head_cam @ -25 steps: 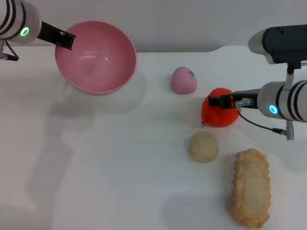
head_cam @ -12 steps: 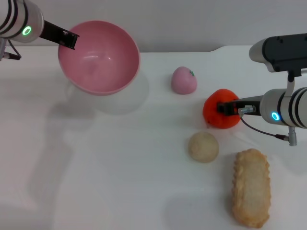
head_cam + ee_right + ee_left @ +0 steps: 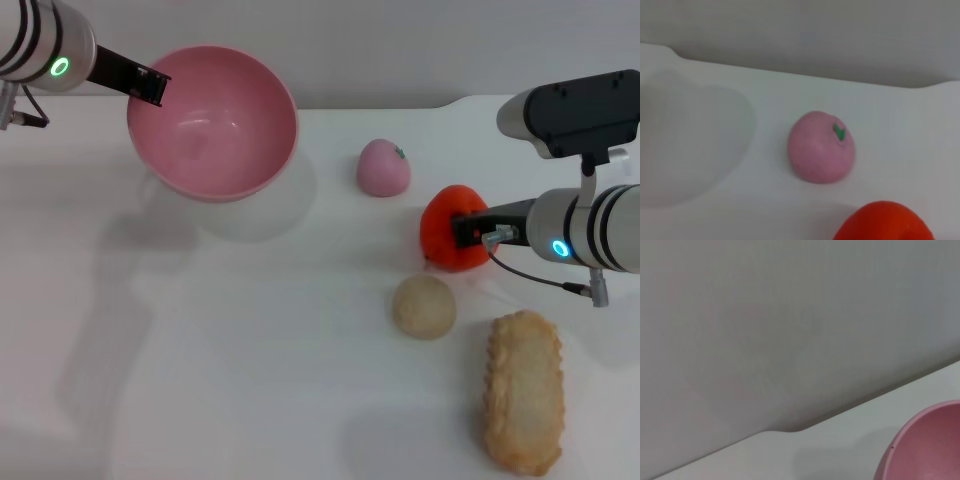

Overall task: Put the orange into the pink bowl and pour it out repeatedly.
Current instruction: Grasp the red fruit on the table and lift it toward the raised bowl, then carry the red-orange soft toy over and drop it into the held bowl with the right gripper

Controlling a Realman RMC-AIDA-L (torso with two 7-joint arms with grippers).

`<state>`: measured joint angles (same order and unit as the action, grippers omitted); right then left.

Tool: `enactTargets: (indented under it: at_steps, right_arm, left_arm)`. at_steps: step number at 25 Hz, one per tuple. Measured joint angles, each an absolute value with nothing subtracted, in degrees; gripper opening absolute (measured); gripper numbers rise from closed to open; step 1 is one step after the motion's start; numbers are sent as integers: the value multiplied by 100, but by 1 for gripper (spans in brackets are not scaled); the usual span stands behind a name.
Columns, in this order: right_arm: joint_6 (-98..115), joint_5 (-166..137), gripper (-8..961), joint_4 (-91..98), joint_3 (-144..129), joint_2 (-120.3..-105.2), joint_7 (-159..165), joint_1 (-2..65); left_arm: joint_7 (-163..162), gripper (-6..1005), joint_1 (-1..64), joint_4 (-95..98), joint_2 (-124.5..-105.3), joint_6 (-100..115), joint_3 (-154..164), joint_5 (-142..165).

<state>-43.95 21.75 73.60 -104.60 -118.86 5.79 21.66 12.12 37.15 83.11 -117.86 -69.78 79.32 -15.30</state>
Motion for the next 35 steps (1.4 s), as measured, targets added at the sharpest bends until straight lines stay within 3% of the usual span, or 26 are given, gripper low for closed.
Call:
enactTargets:
  at_steps: [3,11,22,35]
  right_arm:
    - [-4387,2167,90,7584,-10493,-11880,577,2090]
    - [-4674,2030,48,8953,-10410,-11870,332,1817]
    - [-5035,2009,42,10357,-10491,-11882,41,1861]
    - [-4735,2214,48,10151,-10768,-11892,13,2199]
  left_arm:
    - [1213,46,3713,8311,-11785,-6970,7944,-1529]
    - [1213,46,3693,8301,-11786,-6945,7945,-1579]
    - [1168,46,3700,8115,-11804,-6885,8139,-1819]
    - [1136,46,3830,8087,-11830,-6721,8469,-2043]
